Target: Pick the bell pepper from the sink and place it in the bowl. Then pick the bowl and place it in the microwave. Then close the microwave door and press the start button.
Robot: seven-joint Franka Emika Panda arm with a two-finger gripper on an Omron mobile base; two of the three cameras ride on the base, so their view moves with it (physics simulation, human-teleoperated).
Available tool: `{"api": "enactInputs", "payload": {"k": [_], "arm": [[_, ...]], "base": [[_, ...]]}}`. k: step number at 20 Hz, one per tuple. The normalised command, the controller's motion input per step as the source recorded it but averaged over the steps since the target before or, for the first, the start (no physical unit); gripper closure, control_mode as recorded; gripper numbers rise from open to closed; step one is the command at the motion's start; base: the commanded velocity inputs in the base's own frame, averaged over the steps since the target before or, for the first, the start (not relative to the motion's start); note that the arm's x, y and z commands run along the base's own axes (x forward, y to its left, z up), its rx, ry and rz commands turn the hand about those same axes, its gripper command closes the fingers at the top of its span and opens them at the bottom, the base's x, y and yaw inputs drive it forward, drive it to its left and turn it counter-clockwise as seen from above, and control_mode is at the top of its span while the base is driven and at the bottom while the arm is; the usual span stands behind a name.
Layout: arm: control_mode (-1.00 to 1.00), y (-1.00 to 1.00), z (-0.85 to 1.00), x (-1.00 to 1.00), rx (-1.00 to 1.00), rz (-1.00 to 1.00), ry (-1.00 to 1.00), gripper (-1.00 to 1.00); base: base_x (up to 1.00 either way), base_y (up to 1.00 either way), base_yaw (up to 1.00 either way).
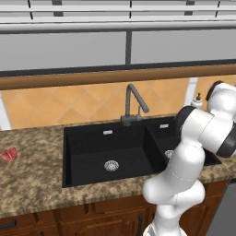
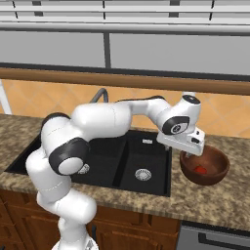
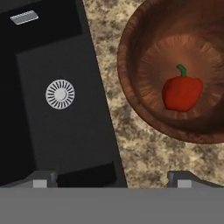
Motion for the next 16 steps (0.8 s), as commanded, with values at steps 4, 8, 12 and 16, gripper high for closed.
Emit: {"api": "enactInputs", "payload": {"k": [4, 8, 12, 16], "arm": [[-1.00, 0.00, -0.09, 0.61, 0.00, 0.04, 0.06, -1.00], [-1.00, -0.18, -0.07, 0.55, 0.03, 0.03, 0.07, -1.00], [-1.00, -0.26, -0.14, 0.35, 0.04, 0.05, 0.06, -1.00], [-1.00, -0.31, -0.24, 0.24, 0.06, 0.04, 0.05, -1.00]], "base": [[0.00, 0.00, 0.00], [0.00, 0.00, 0.00], [0.00, 0.00, 0.00], [0.00, 0.00, 0.00]]}}
